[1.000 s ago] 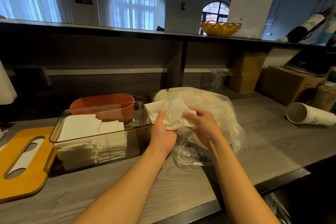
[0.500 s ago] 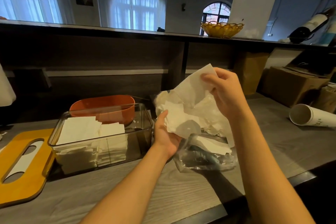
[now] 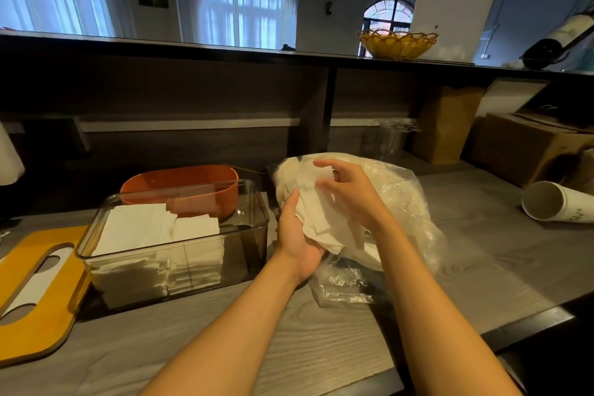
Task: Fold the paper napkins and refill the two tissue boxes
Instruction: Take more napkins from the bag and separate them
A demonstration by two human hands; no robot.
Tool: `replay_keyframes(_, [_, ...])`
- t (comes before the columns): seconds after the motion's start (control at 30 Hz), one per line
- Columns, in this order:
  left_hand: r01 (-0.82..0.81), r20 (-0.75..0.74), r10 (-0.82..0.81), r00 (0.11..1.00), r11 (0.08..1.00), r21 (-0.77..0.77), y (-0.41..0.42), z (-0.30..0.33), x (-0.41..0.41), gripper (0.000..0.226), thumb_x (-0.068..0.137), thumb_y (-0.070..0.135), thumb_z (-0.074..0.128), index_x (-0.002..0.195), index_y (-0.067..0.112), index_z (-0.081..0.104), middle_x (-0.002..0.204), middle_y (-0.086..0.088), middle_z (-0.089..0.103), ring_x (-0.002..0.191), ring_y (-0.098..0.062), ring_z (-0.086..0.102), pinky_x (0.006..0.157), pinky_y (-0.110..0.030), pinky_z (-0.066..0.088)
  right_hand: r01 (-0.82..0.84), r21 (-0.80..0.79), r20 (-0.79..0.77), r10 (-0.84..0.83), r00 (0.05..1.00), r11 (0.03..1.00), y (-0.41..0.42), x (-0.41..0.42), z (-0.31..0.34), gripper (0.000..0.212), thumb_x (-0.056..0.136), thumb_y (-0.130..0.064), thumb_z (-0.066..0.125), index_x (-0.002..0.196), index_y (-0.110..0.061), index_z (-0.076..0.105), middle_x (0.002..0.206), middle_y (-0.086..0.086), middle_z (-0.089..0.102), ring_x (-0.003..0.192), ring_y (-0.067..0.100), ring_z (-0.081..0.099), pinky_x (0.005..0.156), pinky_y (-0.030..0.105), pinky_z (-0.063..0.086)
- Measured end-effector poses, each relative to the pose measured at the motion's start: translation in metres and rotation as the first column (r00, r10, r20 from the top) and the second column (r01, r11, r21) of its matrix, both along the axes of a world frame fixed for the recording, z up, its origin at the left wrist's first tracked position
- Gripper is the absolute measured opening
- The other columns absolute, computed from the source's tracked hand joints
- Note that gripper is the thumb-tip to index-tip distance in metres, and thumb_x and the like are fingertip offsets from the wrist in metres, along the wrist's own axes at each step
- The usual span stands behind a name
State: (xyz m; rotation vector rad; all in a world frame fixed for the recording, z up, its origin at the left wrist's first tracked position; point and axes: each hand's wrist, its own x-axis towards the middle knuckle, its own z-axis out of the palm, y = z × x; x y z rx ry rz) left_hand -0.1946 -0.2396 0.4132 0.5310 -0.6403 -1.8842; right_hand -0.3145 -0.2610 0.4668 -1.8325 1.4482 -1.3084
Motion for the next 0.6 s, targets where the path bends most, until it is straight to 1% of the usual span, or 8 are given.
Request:
replay_keyframes(0.07, [-0.007, 0.043, 0.008, 0.999, 1.000, -0.013, 0.002, 0.001, -0.002, 0.039, 0.106, 0.040, 0.040, 0.130, 0.019, 0.061, 0.115, -0.013, 0.074, 0.107, -0.031, 0.068, 0.097, -0.049, 0.052, 0.013, -0.011, -0.031, -0.013, 0.999, 1.000, -0.003, 0.004, -0.004, 0.038, 0.097, -0.011, 0.060, 0.134, -0.020, 0.061, 0.099, -0.014, 0.059, 0.086, 0.003, 0.054, 0.069, 0.012, 0.045])
replay_keyframes(0.17, [-0.040, 0.067, 0.040, 0.997, 0.999, 0.000, 0.002, 0.000, -0.004, 0.025, 0.107, 0.025, 0.042, 0.118, 0.020, 0.064, 0.105, -0.009, 0.076, 0.100, -0.027, 0.069, 0.084, -0.043, 0.057, 0.154, -0.056, -0.090, -0.159, 0.983, 0.986, -0.002, 0.007, -0.009, 0.047, 0.094, -0.016, 0.066, 0.139, -0.023, 0.055, 0.114, -0.013, 0.057, 0.095, 0.003, 0.056, 0.077, 0.013, 0.046])
replay_keyframes(0.27, [-0.066, -0.022, 0.066, 0.998, 0.998, 0.022, 0.000, 0.001, -0.003, 0.025, 0.108, 0.028, 0.042, 0.121, 0.022, 0.062, 0.113, -0.008, 0.074, 0.106, -0.027, 0.068, 0.082, -0.044, 0.057, 0.222, -0.090, -0.065, -0.228, 0.971, 0.971, 0.002, 0.006, -0.011, 0.042, 0.095, -0.020, 0.066, 0.136, -0.021, 0.057, 0.114, -0.007, 0.061, 0.090, 0.003, 0.056, 0.072, 0.007, 0.042])
replay_keyframes(0.37, [-0.061, -0.053, 0.063, 0.997, 0.997, 0.040, -0.002, 0.002, -0.001, 0.029, 0.107, 0.035, 0.043, 0.125, 0.022, 0.061, 0.118, -0.010, 0.073, 0.107, -0.029, 0.069, 0.078, -0.047, 0.058, 0.220, -0.012, -0.147, -0.219, 0.965, 0.976, 0.002, 0.005, -0.013, 0.041, 0.095, -0.030, 0.065, 0.134, -0.019, 0.060, 0.118, -0.002, 0.064, 0.087, 0.003, 0.055, 0.070, 0.008, 0.041])
replay_keyframes(0.4, [-0.053, -0.048, 0.055, 0.997, 0.998, 0.034, -0.001, 0.002, -0.001, 0.027, 0.107, 0.035, 0.043, 0.123, 0.022, 0.061, 0.118, -0.010, 0.073, 0.108, -0.030, 0.068, 0.079, -0.048, 0.059, 0.215, 0.011, -0.192, -0.209, 0.959, 0.976, 0.002, 0.005, -0.015, 0.042, 0.094, -0.034, 0.066, 0.134, -0.019, 0.060, 0.118, -0.002, 0.064, 0.088, 0.004, 0.055, 0.071, 0.011, 0.043])
replay_keyframes(0.47, [-0.036, -0.045, 0.037, 0.998, 0.999, 0.010, -0.001, 0.002, -0.002, 0.027, 0.106, 0.036, 0.044, 0.120, 0.021, 0.062, 0.117, -0.011, 0.073, 0.111, -0.031, 0.067, 0.092, -0.051, 0.056, 0.212, 0.034, -0.251, -0.197, 0.948, 0.977, 0.002, 0.006, -0.016, 0.043, 0.092, -0.036, 0.068, 0.131, -0.017, 0.062, 0.112, -0.002, 0.065, 0.090, 0.008, 0.056, 0.073, 0.014, 0.044])
replay_keyframes(0.53, [-0.031, -0.042, 0.030, 0.999, 0.999, -0.017, 0.000, 0.002, -0.001, 0.033, 0.106, 0.039, 0.043, 0.123, 0.019, 0.061, 0.116, -0.011, 0.074, 0.113, -0.030, 0.067, 0.100, -0.050, 0.052, 0.235, 0.022, -0.215, -0.225, 0.950, 0.972, 0.002, 0.006, -0.016, 0.038, 0.090, -0.034, 0.072, 0.122, -0.015, 0.067, 0.102, -0.002, 0.066, 0.086, 0.009, 0.058, 0.069, 0.013, 0.044])
replay_keyframes(0.6, [-0.012, -0.055, 0.011, 0.998, 0.999, -0.033, 0.000, 0.003, -0.001, 0.039, 0.106, 0.045, 0.039, 0.127, 0.019, 0.060, 0.119, -0.011, 0.073, 0.115, -0.029, 0.066, 0.098, -0.047, 0.052, 0.288, 0.004, -0.141, -0.285, 0.948, 0.958, 0.001, 0.007, -0.017, 0.025, 0.087, -0.031, 0.076, 0.103, -0.014, 0.070, 0.091, -0.002, 0.066, 0.080, 0.012, 0.059, 0.065, 0.015, 0.044])
